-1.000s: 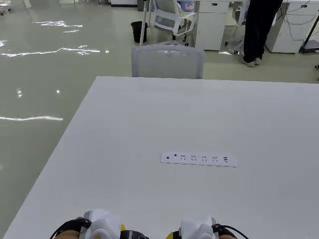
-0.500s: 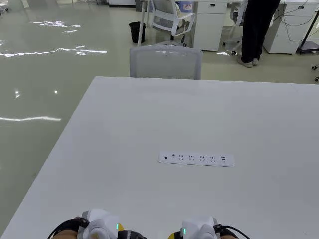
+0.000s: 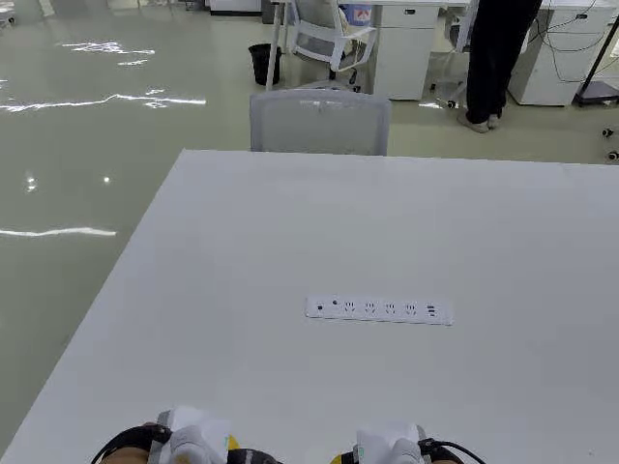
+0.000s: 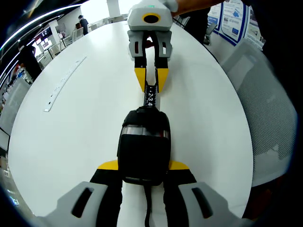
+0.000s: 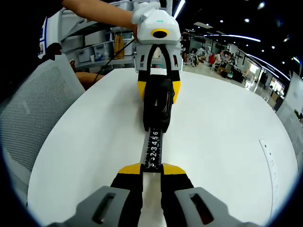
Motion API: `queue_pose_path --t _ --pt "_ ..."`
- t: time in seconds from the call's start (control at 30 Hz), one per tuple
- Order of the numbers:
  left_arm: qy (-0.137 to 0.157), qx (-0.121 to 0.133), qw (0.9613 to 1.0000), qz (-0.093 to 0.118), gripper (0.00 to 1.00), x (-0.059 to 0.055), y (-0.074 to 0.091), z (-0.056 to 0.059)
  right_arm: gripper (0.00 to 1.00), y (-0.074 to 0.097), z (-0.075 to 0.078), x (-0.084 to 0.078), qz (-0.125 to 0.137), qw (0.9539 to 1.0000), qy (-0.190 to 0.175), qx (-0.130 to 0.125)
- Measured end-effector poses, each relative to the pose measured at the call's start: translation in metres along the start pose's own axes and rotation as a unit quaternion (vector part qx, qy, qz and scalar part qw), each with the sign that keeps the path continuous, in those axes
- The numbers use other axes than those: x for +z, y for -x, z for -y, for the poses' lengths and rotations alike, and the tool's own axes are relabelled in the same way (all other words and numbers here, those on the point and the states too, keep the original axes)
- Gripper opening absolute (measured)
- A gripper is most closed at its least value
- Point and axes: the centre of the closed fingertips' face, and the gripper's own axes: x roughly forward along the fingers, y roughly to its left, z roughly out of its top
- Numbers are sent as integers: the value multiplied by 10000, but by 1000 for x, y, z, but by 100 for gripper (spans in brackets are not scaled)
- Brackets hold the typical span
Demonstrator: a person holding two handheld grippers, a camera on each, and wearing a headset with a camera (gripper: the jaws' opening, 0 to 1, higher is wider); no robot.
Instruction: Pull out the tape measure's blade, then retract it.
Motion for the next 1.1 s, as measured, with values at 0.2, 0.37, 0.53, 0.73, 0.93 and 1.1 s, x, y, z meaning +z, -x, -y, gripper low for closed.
queue_pose_path --t 0.2,0.37,0.53,0.73,0.93,1.1 --pt "6 -2 10000 2 28 -1 -1 -1 13 2 0 -3 -16 10000 -6 8" --pt "9 -2 10000 6 28 -2 -1 -1 13 5 0 -5 -33 10000 -4 8" --pt "18 0 10000 5 28 -1 -1 -1 12 6 0 -7 -40 10000 0 11" --pt "23 4 10000 6 28 0 0 0 12 8 0 -9 -49 10000 -3 14" --pt "25 6 10000 4 28 -1 -1 -1 12 10 -1 -8 -50 10000 2 14" --pt "29 8 10000 6 28 -3 -3 -2 12 11 -1 -9 -51 10000 19 12"
